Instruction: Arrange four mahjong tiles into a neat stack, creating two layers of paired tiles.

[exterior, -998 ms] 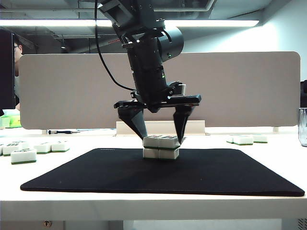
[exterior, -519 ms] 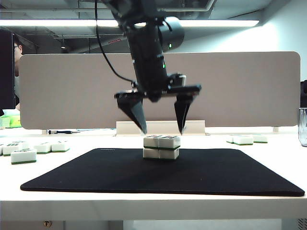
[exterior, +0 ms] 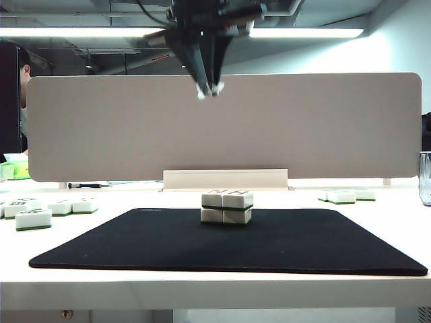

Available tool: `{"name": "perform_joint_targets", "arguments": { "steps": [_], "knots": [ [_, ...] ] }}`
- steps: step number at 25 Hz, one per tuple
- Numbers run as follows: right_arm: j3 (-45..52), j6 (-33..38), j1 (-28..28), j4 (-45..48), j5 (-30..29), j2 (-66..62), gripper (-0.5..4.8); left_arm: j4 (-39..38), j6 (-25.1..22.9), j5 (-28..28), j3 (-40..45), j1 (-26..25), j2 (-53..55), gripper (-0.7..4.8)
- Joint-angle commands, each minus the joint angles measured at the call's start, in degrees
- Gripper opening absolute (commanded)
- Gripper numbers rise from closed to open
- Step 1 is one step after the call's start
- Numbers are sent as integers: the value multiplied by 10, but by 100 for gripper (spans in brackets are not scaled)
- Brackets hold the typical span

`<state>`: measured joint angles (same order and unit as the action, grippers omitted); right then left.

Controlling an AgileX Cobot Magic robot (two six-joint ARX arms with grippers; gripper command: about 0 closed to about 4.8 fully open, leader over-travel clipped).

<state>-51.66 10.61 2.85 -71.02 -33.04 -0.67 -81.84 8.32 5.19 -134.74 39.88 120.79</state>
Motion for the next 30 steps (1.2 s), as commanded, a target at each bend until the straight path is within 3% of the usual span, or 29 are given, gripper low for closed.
{"name": "perform_joint_targets", "arguments": {
  "steps": [1,10,18,23,26,30],
  "knots": [
    [-2,-2,0,5,-1,7,-1,-3,-21,1,-22,1,-28,-6],
    [-2,-2,0,5,-1,7,-1,-3,-21,-3,-40,1,-111,-6],
    [-2,-2,0,5,-1,7,-1,3,-25,2,-39,-7,-119,-6],
    [-2,-2,0,5,-1,7,-1,9,-84,33,-39,-13,-119,-6],
    [-2,-2,0,5,-1,7,-1,116,-98,108,-18,-23,-139,-6],
    [-2,-2,0,5,-1,7,-1,318,-100,128,97,-31,-223,-6]
  ]
}}
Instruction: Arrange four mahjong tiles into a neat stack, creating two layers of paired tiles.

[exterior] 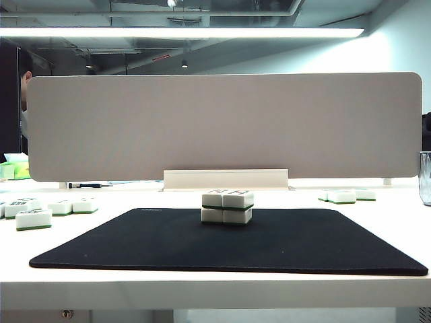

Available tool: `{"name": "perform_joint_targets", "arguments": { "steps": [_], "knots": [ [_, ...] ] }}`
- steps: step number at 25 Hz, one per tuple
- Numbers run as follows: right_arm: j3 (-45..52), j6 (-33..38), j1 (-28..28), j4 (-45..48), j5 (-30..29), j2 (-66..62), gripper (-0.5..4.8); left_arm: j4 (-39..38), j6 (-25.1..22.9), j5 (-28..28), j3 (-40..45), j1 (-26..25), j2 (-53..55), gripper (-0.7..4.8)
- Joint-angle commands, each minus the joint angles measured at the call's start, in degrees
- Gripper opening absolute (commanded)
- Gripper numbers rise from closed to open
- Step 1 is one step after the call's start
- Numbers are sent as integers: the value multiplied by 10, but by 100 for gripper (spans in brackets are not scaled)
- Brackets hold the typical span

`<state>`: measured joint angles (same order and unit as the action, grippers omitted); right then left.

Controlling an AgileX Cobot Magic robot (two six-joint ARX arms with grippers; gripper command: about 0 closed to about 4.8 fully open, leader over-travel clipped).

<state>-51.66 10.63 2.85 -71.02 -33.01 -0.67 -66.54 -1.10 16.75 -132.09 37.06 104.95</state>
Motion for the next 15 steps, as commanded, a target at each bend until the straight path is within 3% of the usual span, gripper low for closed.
{"name": "perform_joint_targets", "arguments": {
  "steps": [1,7,10,15],
  "knots": [
    [-2,-2,0,5,-2,7,-1,224,-6,13,113,-14,-94,-6],
    [-2,-2,0,5,-2,7,-1,332,1,10,275,-58,-202,-6],
    [-2,-2,0,5,-1,7,-1,342,8,10,412,-108,-291,-6],
    [-2,-2,0,5,-2,7,-1,358,49,10,573,-179,-382,-6]
  ]
}}
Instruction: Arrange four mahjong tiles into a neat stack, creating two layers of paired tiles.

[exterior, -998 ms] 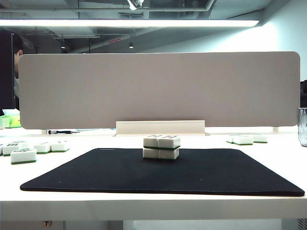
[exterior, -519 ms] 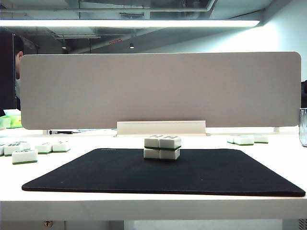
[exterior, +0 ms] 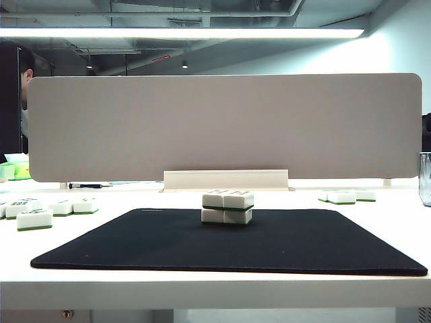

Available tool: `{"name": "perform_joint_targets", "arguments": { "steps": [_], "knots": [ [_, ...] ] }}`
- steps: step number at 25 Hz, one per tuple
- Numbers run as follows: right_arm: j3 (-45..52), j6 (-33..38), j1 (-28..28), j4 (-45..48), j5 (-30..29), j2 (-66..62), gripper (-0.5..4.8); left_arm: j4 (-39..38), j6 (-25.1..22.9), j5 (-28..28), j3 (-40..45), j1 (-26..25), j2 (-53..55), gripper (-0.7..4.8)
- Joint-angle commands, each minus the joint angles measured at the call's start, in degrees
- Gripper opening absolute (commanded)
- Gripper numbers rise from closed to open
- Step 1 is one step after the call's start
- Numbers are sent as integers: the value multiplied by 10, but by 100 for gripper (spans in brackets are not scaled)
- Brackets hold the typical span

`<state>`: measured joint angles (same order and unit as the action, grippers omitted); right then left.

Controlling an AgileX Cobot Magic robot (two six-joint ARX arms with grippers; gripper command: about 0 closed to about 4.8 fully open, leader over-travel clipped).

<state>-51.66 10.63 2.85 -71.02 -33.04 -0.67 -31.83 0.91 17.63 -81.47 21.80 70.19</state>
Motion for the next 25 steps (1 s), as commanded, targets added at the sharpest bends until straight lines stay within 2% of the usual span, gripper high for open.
{"name": "perform_joint_targets", "arguments": {
  "steps": [1,4,7,9,11,17,24,25],
  "knots": [
    [-2,-2,0,5,-1,7,-1,32,43,2,144,-52,-76,-6],
    [-2,-2,0,5,-1,7,-1,82,68,4,291,-87,-162,-6],
    [-2,-2,0,5,-1,7,-1,138,71,3,433,-106,-253,-6],
    [-2,-2,0,5,-1,7,-1,204,71,3,560,-123,-350,-6],
    [-2,-2,0,5,-1,7,-1,232,74,3,614,-127,-394,-6],
    [-2,-2,0,5,-1,7,-1,260,82,-5,717,-160,-492,-6],
    [-2,-2,0,5,-1,7,-1,259,81,-15,754,-188,-542,-6],
    [-2,-2,0,5,-1,7,-1,259,74,-31,761,-199,-557,-6]
  ]
}}
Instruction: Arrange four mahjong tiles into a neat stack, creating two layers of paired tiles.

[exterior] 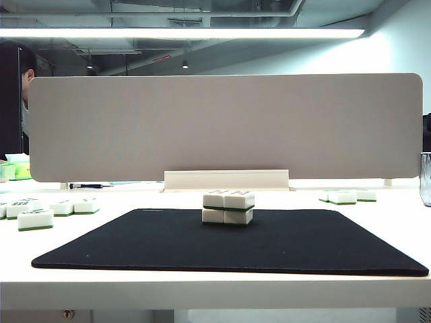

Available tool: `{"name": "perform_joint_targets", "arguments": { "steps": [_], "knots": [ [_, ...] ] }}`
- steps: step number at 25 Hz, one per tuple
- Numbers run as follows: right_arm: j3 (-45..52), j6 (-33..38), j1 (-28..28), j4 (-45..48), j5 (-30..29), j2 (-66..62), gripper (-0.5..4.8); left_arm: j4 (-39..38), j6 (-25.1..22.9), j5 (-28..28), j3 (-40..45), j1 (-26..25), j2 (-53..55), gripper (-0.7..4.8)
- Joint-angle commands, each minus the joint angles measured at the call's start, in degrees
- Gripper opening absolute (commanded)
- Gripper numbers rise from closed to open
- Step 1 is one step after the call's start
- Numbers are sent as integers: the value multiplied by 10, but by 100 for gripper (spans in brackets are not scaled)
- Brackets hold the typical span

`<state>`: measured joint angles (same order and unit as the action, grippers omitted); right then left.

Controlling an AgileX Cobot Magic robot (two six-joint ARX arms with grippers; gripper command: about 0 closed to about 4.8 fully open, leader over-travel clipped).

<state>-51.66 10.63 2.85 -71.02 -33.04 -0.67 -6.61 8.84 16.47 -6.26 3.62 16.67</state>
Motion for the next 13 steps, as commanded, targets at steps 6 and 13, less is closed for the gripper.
{"name": "perform_joint_targets", "arguments": {
  "steps": [6,13],
  "knots": [
    [-2,-2,0,5,-1,7,-1,7,-44,-83,31,-43,-82,-6],
    [-2,-2,0,6,-1,7,-1,-38,-44,-91,59,-48,-166,-6]
  ]
}}
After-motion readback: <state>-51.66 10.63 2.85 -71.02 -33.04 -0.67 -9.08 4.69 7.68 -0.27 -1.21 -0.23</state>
